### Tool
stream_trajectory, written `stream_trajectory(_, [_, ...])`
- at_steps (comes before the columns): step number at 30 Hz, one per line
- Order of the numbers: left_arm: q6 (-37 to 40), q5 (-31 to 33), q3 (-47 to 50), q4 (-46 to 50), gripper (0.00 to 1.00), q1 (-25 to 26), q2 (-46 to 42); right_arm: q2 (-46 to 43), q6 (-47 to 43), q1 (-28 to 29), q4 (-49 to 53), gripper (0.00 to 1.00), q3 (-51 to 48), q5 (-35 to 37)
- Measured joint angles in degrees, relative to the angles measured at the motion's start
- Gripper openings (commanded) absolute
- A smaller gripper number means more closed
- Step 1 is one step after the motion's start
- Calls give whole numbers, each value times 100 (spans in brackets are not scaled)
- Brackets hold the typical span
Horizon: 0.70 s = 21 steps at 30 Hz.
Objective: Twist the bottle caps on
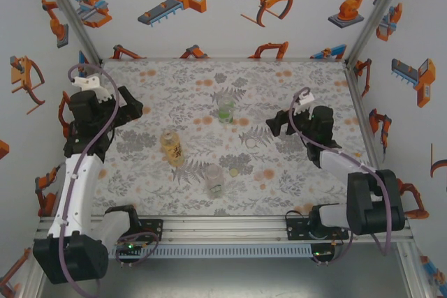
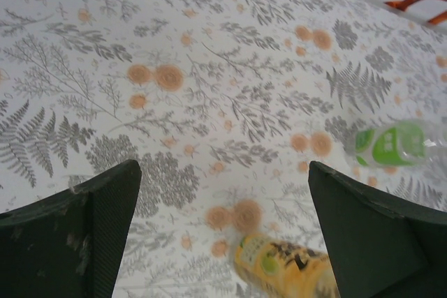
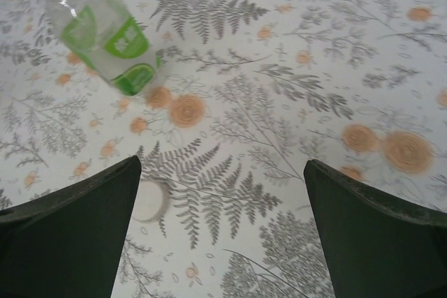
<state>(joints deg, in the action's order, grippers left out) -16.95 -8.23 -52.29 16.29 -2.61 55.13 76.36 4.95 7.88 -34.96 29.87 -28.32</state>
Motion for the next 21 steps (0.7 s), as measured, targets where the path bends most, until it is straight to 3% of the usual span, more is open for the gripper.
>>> stream_trajectory(10, [553,-291,-155,1163,97,0,-828,96,48,754,-170,88,98,-767])
stream_trajectory(21, [835,24,326,1252,97,-66,-1137,-1268,74,1303,-299,88,-713,-1939])
